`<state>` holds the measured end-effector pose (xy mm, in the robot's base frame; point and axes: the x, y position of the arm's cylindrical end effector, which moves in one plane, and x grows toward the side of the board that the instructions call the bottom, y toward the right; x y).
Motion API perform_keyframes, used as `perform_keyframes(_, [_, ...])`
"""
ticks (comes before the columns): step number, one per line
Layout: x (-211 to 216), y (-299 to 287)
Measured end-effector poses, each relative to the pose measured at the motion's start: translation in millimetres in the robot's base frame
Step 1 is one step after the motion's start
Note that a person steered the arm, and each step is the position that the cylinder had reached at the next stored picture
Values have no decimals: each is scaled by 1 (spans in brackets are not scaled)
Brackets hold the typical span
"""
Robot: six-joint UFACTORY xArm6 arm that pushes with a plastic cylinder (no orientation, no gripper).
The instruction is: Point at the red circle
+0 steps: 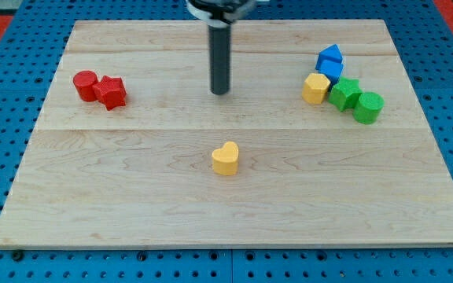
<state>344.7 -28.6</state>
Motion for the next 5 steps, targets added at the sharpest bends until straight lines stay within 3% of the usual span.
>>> perform_keyframes(1, [-54,-21])
perform_keyframes(4, [-64,-226])
perform_keyframes(5, [-52,-250])
